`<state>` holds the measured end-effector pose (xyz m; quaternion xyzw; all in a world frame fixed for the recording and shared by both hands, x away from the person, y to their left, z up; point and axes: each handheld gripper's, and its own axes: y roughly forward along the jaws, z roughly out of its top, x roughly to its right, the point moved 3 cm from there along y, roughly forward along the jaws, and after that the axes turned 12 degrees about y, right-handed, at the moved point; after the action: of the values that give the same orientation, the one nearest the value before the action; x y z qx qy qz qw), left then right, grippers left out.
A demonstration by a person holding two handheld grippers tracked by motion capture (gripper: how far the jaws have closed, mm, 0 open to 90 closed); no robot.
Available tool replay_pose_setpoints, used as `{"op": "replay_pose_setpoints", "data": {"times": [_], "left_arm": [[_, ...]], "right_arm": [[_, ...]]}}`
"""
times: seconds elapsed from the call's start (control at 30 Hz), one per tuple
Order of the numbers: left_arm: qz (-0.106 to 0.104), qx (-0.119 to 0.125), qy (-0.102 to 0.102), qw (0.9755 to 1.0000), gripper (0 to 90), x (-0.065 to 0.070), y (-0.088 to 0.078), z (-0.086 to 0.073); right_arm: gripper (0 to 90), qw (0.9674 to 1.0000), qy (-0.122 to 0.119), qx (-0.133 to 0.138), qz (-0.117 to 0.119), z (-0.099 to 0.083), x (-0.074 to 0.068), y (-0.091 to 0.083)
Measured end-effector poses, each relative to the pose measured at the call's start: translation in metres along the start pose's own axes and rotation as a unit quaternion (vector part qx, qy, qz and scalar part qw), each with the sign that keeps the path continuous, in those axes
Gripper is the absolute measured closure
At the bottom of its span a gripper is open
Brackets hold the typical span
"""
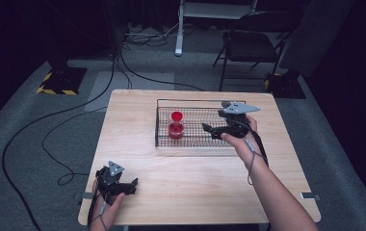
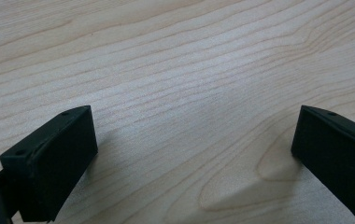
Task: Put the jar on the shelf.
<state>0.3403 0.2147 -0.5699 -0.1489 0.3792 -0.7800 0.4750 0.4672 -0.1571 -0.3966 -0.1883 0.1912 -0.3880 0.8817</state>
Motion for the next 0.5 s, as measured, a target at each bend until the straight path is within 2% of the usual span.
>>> {"op": "replay_pose_setpoints", "data": {"times": [0.5], "left_arm": [[0.0, 0.0, 0.0, 1.0, 0.0, 0.0, 0.0, 0.0]], "right_arm": [[14.7, 0.9998, 0.019, -0.004, -0.009, -0.025, 0.019, -0.028]]}}
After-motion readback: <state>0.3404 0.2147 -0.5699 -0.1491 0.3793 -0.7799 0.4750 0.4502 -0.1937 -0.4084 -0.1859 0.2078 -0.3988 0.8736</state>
